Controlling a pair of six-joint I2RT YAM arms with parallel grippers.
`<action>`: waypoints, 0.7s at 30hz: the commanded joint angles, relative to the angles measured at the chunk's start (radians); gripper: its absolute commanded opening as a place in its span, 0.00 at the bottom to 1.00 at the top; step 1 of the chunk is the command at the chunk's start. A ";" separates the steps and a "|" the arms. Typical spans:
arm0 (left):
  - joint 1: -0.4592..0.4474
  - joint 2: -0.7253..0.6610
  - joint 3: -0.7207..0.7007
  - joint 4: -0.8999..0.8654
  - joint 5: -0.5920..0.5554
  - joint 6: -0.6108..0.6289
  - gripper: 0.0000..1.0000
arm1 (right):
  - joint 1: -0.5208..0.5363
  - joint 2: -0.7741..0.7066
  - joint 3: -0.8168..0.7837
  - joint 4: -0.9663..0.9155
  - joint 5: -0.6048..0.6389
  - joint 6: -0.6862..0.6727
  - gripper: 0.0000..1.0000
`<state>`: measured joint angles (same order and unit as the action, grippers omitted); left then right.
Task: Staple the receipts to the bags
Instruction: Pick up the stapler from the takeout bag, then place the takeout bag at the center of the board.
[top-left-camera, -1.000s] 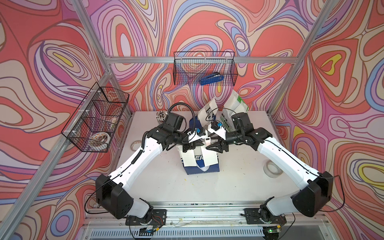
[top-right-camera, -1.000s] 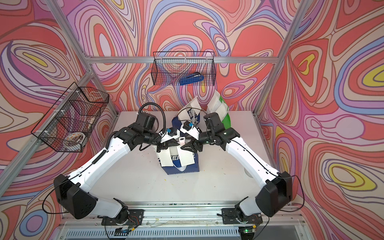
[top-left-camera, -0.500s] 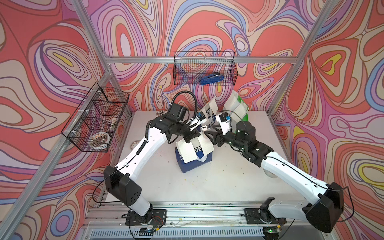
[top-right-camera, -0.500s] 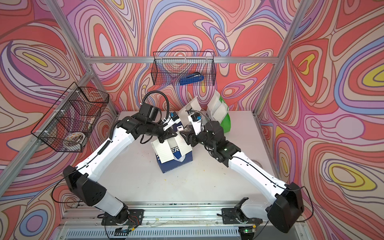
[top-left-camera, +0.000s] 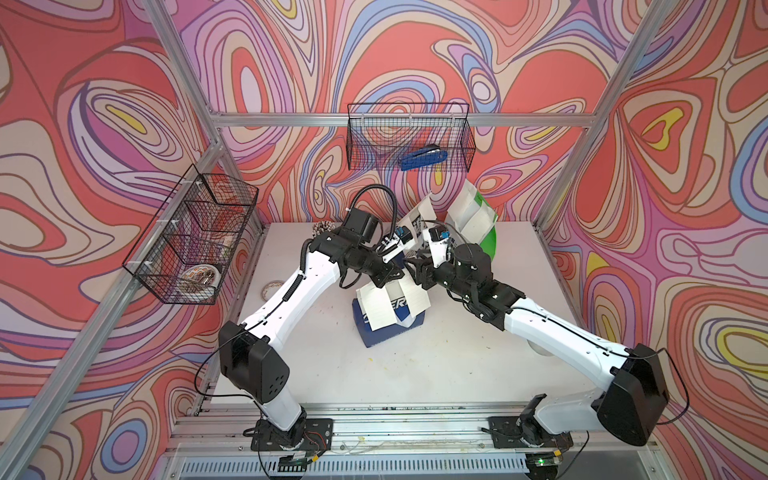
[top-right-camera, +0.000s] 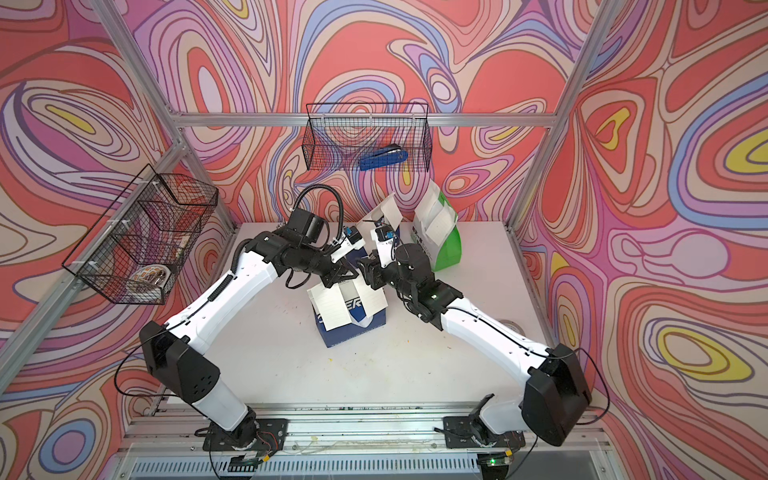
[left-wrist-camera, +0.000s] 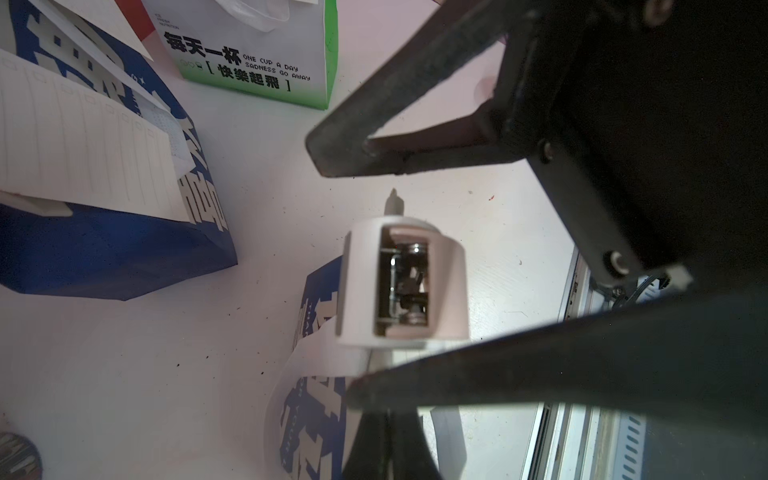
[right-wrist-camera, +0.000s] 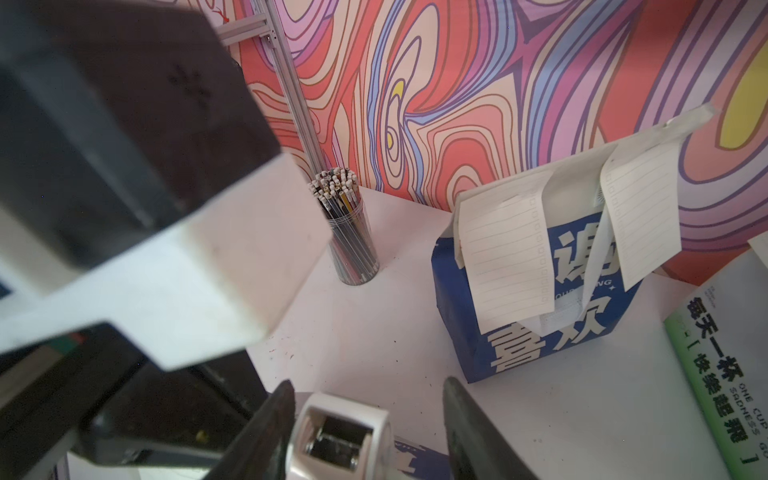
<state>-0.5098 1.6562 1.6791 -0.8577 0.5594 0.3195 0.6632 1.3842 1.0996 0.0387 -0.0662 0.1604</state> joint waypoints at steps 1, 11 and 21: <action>-0.001 -0.041 0.006 0.046 0.038 -0.017 0.00 | 0.016 0.017 0.028 -0.001 0.016 0.007 0.37; -0.001 -0.042 0.007 0.055 0.006 -0.032 0.00 | 0.026 -0.011 0.071 -0.042 0.139 0.051 0.20; -0.001 -0.073 -0.062 0.115 0.043 0.074 0.00 | -0.048 -0.103 0.114 -0.137 0.344 0.049 0.15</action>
<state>-0.5098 1.6249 1.6188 -0.7902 0.5694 0.3412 0.6514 1.3136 1.1866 -0.0380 0.2039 0.2111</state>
